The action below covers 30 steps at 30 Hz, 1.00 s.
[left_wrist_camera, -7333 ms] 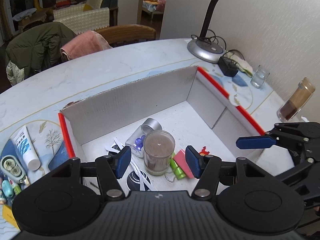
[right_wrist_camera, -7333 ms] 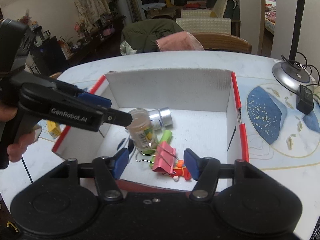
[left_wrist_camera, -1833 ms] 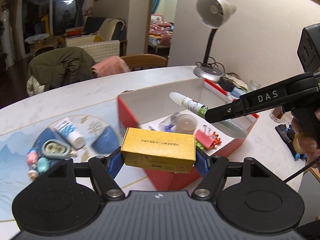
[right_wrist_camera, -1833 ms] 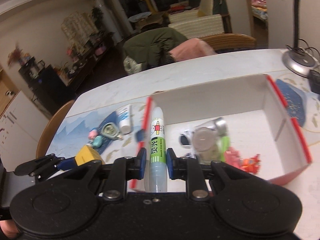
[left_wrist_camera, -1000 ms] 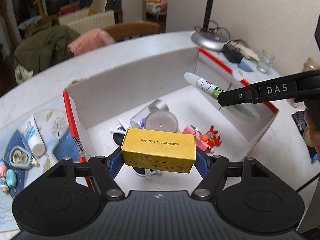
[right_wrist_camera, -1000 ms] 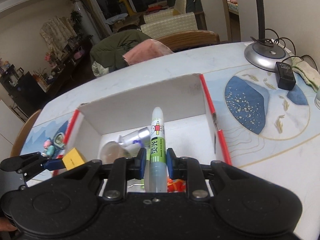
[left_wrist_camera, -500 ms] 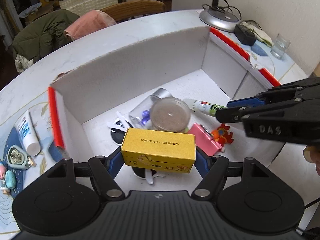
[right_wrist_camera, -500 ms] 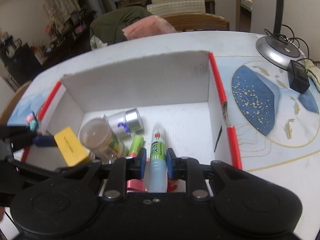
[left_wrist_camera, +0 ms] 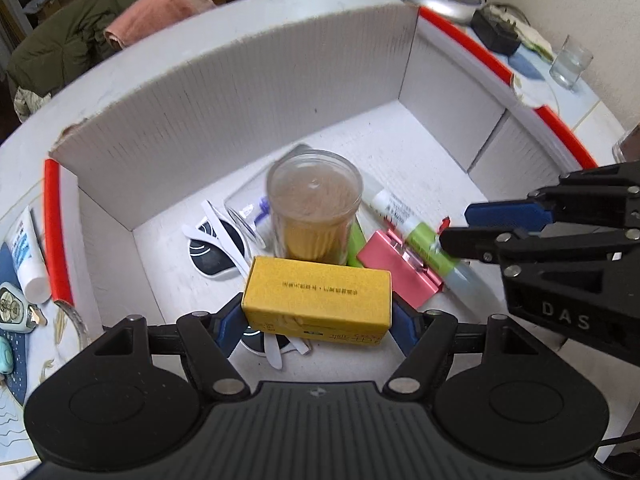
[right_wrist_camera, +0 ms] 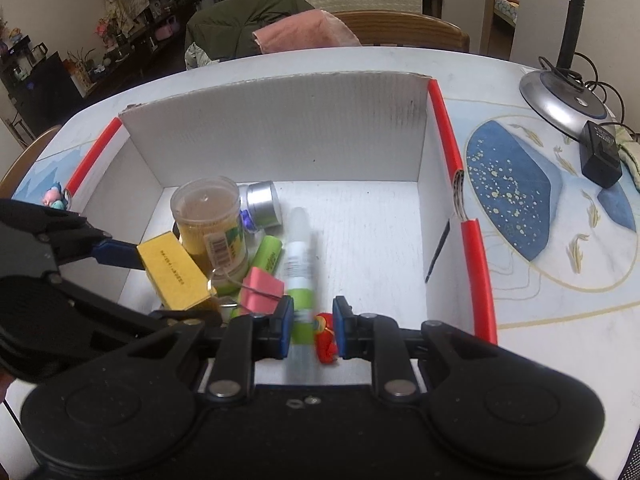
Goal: Organize rigid objects
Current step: 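Release the yellow box in the box while right gripper releases the glue stick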
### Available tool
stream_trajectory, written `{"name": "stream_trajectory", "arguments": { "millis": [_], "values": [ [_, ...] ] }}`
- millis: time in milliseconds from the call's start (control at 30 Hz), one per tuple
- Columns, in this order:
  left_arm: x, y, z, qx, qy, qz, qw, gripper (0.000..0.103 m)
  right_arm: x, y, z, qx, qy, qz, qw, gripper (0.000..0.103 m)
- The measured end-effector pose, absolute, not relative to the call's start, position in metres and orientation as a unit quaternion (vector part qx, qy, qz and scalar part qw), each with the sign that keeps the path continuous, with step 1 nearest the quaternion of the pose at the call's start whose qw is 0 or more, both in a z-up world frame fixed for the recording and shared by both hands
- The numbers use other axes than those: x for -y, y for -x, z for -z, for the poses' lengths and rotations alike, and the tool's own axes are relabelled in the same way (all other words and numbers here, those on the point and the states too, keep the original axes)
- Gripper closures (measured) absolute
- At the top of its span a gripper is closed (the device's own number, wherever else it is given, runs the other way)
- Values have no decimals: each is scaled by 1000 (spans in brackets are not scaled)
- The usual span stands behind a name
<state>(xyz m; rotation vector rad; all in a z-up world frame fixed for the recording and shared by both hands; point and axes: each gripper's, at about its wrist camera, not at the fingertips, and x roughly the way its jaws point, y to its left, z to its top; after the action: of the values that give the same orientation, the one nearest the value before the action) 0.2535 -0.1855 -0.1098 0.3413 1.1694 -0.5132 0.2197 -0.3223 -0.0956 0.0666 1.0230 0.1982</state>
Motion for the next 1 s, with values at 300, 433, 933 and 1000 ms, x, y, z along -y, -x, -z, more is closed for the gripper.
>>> {"name": "stream_trajectory", "arguments": {
  "millis": [300,433,933,1000],
  "values": [
    [186,-254,113,-562,-151,238,777,30,328,-214,85,-480,-45,-101,870,78],
    [185,-251,110,-555,-153,237,782,30,330,-210,79,-475,-46,-99,873,76],
    [161,-236,85,-523,-101,242,811,20,334,-191,55,-450,-52,-97,886,64],
    [158,-230,80,-516,-96,244,816,20,335,-187,50,-444,-55,-96,889,52]
  ]
}}
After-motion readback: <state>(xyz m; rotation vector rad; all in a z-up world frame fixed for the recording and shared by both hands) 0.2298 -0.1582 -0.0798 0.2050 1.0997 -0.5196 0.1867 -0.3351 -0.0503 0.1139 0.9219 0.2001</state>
